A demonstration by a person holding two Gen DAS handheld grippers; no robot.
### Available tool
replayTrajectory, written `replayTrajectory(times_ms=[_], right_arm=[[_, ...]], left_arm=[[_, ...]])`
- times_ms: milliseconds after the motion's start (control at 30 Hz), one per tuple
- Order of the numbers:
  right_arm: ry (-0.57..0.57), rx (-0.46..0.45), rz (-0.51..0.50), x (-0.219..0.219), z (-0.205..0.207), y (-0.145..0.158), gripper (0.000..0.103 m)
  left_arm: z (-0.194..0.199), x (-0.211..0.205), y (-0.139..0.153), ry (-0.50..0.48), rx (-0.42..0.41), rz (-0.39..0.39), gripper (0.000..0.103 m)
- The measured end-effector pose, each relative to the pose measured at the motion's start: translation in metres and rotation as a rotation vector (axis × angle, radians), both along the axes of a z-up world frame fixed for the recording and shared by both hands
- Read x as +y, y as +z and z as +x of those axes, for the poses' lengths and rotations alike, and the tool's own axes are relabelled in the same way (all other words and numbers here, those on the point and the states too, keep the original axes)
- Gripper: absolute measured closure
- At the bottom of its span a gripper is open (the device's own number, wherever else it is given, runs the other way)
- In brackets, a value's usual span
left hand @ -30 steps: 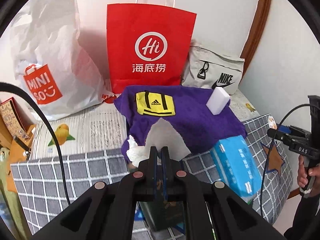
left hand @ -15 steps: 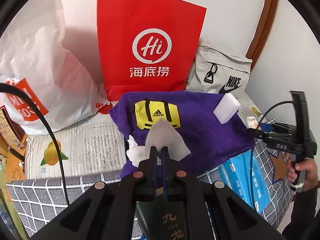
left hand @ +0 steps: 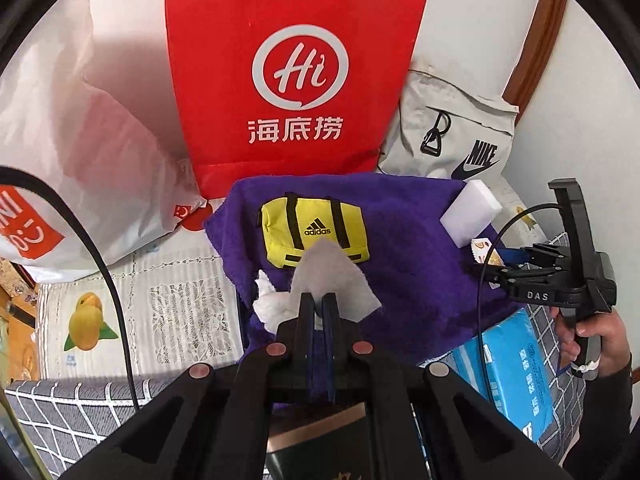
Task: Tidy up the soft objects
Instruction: 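Carry tissue and wipe packet with both grippers onto the purple towel and release, then move right gripper to the green snack bag while left gripper withdraws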
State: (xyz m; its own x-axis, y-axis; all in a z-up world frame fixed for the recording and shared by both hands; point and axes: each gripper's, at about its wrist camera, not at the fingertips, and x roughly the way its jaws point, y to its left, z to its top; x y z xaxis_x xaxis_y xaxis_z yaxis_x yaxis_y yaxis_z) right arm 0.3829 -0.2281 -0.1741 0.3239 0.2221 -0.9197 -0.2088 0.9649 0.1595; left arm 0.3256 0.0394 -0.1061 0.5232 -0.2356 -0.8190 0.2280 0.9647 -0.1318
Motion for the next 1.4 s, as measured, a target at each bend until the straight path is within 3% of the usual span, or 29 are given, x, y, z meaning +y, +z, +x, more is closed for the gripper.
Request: replayTrajectory(times_ms=[100,233,467,833,900,933,967,1033,1133,1400], right_arm=[[0.013,-0.003,-0.002,0.003,-0.002,0.002,0.042],[0.034,-0.031,-0.026,0.008,-0.007,0.009,0.021],[0.015,-0.04,-0.017,0.0,-0.016,0.025,0.021],[-0.014,-0.186,0.037,-0.024,-0.064,0.087,0.021],[-0.016,-0.197,0.051,-0.028,-0.072,0.092,0.021],[-0.019,-0.201,0.051,-0.028,-0.075,0.094,0.021],[-0.021,-0.206,0.05,-0.028,-0.079,0.097,0.021],[-0.022,-0.215,0.057,-0.028,-0.087,0.101,0.021],[-0.026,-0.215,0.08,-0.031,-0.098,0.103,0.021],[-0.027,-0.231,0.132,-0.028,-0.145,0.114,0.021]], left_arm=[[0.006,-0.002,-0.006,-0.005,0.02,-0.011,0.098],[0.013,-0.007,-0.016,-0.012,0.043,-0.006,0.098],[0.027,-0.012,-0.033,-0.002,0.082,0.007,0.098],[0.039,-0.014,-0.044,0.017,0.125,0.01,0.097],[0.041,-0.016,-0.044,0.015,0.13,0.016,0.086],[0.041,-0.016,-0.042,0.034,0.123,0.033,0.073],[0.041,-0.015,-0.04,0.05,0.114,0.045,0.053],[0.037,-0.013,-0.034,0.068,0.089,0.053,0.032],[0.027,-0.009,-0.021,0.074,0.047,0.041,0.032],[-0.005,-0.002,0.0,0.075,0.031,0.027,0.032]])
